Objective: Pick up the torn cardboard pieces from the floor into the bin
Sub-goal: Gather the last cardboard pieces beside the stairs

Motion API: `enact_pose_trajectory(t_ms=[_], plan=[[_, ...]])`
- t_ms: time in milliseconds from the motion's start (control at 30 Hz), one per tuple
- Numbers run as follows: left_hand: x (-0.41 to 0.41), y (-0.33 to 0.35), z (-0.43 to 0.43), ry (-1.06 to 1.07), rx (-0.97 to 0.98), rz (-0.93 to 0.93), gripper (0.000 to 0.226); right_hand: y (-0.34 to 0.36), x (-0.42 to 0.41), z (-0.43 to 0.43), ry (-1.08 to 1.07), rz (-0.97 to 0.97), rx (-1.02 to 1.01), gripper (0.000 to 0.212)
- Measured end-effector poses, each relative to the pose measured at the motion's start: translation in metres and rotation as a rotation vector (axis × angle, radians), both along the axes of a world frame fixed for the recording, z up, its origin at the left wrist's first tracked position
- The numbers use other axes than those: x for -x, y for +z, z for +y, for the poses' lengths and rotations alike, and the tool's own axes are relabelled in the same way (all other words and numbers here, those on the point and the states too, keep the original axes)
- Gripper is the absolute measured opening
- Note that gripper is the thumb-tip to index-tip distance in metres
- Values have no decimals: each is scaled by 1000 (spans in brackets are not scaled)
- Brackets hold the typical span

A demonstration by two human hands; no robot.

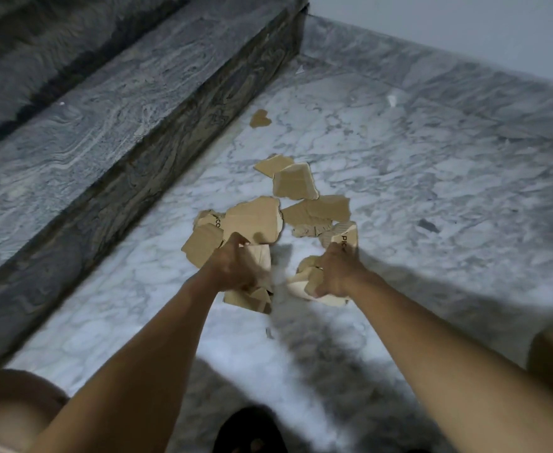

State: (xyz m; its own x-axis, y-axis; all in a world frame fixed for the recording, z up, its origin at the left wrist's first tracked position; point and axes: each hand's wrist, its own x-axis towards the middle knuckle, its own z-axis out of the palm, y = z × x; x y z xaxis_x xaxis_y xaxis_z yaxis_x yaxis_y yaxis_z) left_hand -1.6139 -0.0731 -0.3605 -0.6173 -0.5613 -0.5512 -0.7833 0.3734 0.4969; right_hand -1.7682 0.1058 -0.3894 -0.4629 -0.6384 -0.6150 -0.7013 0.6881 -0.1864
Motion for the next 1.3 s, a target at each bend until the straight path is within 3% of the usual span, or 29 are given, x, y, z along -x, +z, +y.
enact_pose_trajectory(t_ms=[133, 200, 300, 467, 600, 733, 833, 1067, 1133, 1300], plan=[[-16, -6, -2, 87, 108, 24, 64, -18, -18, -1, 40, 82, 70, 71], [-20, -8, 3, 75, 152, 23, 47, -20, -19, 0, 14, 76, 107, 74], [-20, -6, 2, 138, 87, 33, 38, -20, -17, -3, -21, 91, 60, 76], [-20, -3, -26, 59, 56, -100, 31, -17, -5, -8, -109, -182, 24, 74], [-21, 16, -65, 13, 22, -102, 43, 8, 17, -40, -135, -208, 76, 81], [-28, 35, -105, 100, -32, -167, 38, 44, 33, -98, -19, -151, 74, 70], [-27, 28, -125, 103, -32, -204, 47, 57, 36, -145, 153, -40, -1, 71], [-16, -36, -121, 75, 184, -164, 62, 6, 28, -196, 357, 81, -84, 85], [-21, -38, -117, 92, 156, -161, 53, -3, 21, -190, 363, 100, -43, 86], [-26, -43, -105, 285, 120, -82, 47, 3, 13, -171, 305, 201, 308, 83]])
